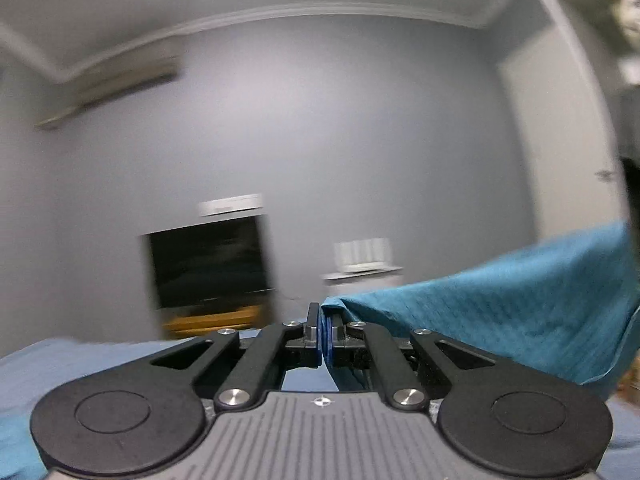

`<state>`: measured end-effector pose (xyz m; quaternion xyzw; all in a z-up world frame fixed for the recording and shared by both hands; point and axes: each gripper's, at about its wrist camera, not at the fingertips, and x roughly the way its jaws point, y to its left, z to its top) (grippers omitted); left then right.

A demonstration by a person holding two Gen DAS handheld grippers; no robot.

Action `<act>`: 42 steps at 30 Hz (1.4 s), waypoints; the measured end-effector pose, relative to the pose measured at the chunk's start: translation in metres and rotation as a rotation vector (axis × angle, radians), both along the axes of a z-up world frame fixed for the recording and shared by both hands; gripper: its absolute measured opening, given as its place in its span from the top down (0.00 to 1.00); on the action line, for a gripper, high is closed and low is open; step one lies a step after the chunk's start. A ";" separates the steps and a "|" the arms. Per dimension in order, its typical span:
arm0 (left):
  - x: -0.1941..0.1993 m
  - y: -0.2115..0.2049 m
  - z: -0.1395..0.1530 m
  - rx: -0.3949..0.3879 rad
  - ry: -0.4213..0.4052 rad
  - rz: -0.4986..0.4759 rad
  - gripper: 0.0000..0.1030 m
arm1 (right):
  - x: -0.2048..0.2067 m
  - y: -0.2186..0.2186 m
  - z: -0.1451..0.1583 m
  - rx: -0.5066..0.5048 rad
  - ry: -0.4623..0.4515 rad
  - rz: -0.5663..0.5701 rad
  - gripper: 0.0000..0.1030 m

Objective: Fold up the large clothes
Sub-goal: 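Fold the gripped jacket side over toward the zipper with the right tool, then open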

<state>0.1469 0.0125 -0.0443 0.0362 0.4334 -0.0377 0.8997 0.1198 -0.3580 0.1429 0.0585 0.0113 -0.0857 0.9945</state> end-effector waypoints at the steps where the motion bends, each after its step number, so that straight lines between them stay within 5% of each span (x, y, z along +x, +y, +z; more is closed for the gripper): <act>1: 0.000 0.000 0.001 -0.002 -0.003 0.001 0.00 | 0.002 0.019 -0.004 -0.012 0.009 0.046 0.97; 7: -0.001 0.008 0.006 -0.027 -0.012 0.016 0.00 | 0.022 0.121 -0.058 -0.130 0.210 0.306 0.97; 11: 0.003 0.015 0.007 -0.039 -0.015 0.039 0.00 | 0.035 0.143 -0.112 -0.100 0.401 0.349 0.93; 13: 0.006 0.019 0.007 -0.049 -0.005 0.051 0.00 | 0.038 0.142 -0.135 -0.054 0.480 0.336 0.85; 15: 0.008 0.023 0.005 -0.068 0.009 0.061 0.00 | 0.030 0.151 -0.148 0.016 0.539 0.329 0.60; 18: 0.010 0.026 0.003 -0.089 0.026 0.072 0.00 | 0.017 0.128 -0.155 0.145 0.537 0.290 0.37; 24: 0.008 0.024 0.004 -0.079 0.019 0.071 0.00 | 0.013 0.077 -0.147 0.435 0.433 0.210 0.27; 30: 0.007 0.022 0.003 -0.067 0.022 0.067 0.00 | 0.027 0.030 -0.164 0.652 0.402 0.044 0.35; 36: 0.007 0.019 0.002 -0.055 0.024 0.060 0.00 | 0.022 0.004 -0.154 0.547 0.299 -0.098 0.35; 40: 0.008 0.018 0.000 -0.056 0.031 0.060 0.00 | 0.050 -0.006 -0.165 0.564 0.404 -0.077 0.35; 41: 0.008 0.019 0.000 -0.056 0.032 0.061 0.00 | 0.056 -0.008 -0.172 0.590 0.433 -0.049 0.40; 42: 0.009 0.019 0.001 -0.058 0.032 0.062 0.00 | 0.064 -0.005 -0.178 0.616 0.451 -0.021 0.55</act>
